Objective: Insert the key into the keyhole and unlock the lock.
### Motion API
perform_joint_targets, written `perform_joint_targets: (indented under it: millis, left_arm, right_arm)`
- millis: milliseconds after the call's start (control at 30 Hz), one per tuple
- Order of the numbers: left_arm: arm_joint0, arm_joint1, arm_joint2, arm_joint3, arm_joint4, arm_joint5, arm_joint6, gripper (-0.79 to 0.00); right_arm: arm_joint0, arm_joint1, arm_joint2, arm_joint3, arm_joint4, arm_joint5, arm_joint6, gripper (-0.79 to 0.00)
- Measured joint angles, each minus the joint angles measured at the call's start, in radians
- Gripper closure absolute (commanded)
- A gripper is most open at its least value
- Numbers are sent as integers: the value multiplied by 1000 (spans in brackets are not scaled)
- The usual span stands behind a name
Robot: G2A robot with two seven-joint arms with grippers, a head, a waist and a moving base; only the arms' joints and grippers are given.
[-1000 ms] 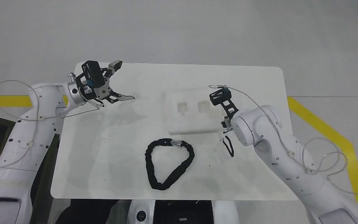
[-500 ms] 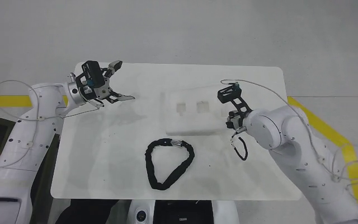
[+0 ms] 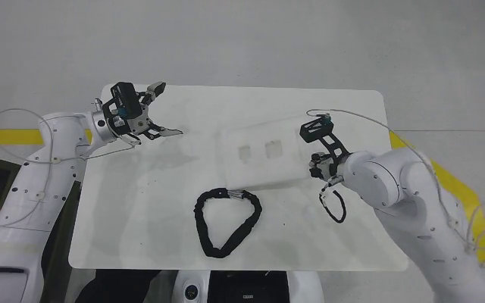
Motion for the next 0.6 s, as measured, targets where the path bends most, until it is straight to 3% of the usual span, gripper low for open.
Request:
perform_joint_targets:
  millis: [367, 600]
  left_arm:
    - [0, 0, 0, 0, 0, 0, 0, -785]
    - [0, 0, 0, 0, 0, 0, 0, -785]
  right_arm:
    - [129, -40, -217, 133, -212, -7, 49, 0]
    - [188, -61, -210, 159, -116, 45, 46, 0]
